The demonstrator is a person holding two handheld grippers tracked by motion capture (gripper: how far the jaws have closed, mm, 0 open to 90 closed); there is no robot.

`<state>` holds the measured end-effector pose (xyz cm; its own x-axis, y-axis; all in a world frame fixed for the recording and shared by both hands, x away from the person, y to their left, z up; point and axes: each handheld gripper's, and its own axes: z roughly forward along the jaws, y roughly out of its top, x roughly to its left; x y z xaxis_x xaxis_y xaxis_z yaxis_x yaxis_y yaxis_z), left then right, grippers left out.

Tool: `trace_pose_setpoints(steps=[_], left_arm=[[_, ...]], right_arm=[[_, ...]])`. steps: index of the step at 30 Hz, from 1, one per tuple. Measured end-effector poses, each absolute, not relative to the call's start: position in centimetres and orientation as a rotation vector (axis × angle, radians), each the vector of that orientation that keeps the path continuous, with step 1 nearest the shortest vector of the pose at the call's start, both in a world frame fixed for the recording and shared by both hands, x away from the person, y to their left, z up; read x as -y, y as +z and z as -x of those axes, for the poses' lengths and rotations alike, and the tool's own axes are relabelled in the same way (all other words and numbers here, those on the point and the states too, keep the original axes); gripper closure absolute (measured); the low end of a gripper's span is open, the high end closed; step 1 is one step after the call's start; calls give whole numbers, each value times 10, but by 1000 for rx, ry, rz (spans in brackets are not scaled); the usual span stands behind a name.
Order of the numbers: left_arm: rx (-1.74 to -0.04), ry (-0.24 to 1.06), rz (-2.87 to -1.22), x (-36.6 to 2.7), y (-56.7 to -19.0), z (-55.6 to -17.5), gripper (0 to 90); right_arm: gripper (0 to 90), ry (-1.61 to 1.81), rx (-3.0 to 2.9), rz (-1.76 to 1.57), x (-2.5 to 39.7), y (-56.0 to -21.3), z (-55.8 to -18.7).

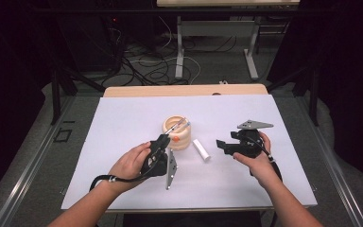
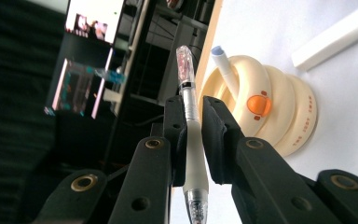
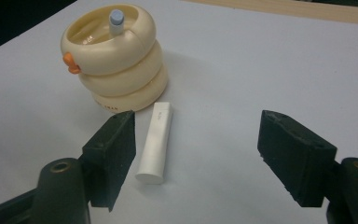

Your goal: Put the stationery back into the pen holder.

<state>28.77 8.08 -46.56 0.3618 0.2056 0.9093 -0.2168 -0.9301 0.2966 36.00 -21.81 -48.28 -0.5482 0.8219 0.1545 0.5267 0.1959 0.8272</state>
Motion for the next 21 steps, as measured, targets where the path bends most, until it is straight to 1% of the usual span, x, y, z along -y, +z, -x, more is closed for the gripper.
trace_pose_setpoints(steps=[7,14,18,21], left_arm=[[191,1632,-2285,-76,-465,-283,806],[391,1638,-2313,-72,-470,-278,806],[530,1653,-2339,-69,-473,-275,805],[583,1688,-2329,-67,-475,-273,805]], right_arm=[[327,1254,-2191,-1114,213,-478,-356],[418,1173,-2266,-872,202,-465,-348],[421,1167,-2307,-695,197,-461,-346],[416,1129,-2306,-592,192,-459,-342]])
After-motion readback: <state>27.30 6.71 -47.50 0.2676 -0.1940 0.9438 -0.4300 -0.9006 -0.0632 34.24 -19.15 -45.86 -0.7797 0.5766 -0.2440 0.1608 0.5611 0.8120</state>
